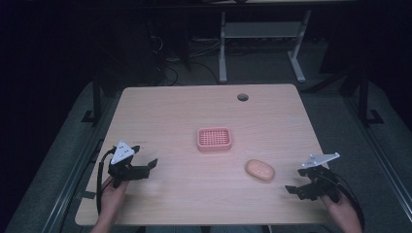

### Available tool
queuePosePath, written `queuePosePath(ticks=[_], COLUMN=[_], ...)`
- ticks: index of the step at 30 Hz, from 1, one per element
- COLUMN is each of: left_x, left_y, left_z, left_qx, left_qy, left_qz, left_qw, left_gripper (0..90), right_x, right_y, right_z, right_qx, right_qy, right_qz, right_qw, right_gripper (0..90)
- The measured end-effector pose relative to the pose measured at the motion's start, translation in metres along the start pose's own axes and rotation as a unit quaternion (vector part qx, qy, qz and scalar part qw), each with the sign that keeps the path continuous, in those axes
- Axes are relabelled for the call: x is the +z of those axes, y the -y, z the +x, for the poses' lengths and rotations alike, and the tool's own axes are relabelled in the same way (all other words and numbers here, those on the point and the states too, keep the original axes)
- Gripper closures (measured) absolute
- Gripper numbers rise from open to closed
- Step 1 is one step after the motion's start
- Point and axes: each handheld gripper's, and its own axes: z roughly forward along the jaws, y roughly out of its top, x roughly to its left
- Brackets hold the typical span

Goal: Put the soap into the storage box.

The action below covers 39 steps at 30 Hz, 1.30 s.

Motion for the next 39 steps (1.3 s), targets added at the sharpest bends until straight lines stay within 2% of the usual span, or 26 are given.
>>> queuePosePath(ticks=[2,4,5,10,11,18,19,23,25,39], left_x=[0.0,-0.001,-0.001,-0.001,-0.001,0.0,0.0,-0.001,-0.001,-0.001], left_y=[0.0,0.0,0.0,0.001,0.001,0.001,0.001,0.001,0.001,0.001], left_z=[0.0,0.0,0.0,0.001,0.001,0.001,0.001,0.001,0.001,0.001], left_qx=[0.001,0.004,0.005,0.001,-0.001,0.001,0.001,0.003,0.001,0.001], left_qy=[0.0,0.0,-0.001,-0.002,-0.002,-0.003,-0.002,-0.003,-0.003,-0.003], left_qz=[0.0,0.0,0.002,0.002,0.002,0.002,0.002,0.002,0.002,0.001], left_qw=[1.0,1.0,1.0,1.0,1.0,1.0,1.0,1.0,1.0,1.0], left_gripper=[14.3,14.3,14.3,14.3,14.3,14.3,14.3,14.3,14.3,14.3], right_x=[0.002,0.003,0.002,0.0,0.0,0.004,0.005,0.006,0.007,0.011], right_y=[-0.002,-0.005,-0.009,-0.016,-0.019,-0.025,-0.027,-0.031,-0.037,-0.062], right_z=[0.0,0.002,0.005,0.007,0.009,0.01,0.01,0.011,0.012,0.021], right_qx=[0.005,0.0,-0.013,-0.02,-0.026,-0.035,-0.042,-0.051,-0.064,-0.101], right_qy=[0.0,0.0,-0.004,-0.006,-0.009,-0.013,-0.011,-0.012,-0.01,-0.014], right_qz=[-0.001,0.003,0.002,-0.002,0.002,0.021,0.031,0.039,0.044,0.061], right_qw=[1.0,1.0,0.9999,0.9998,0.9996,0.9991,0.9986,0.9979,0.9969,0.9929], right_gripper=[16.4,16.4,16.4,16.4,16.5,16.4,16.4,16.4,16.5,16.9])
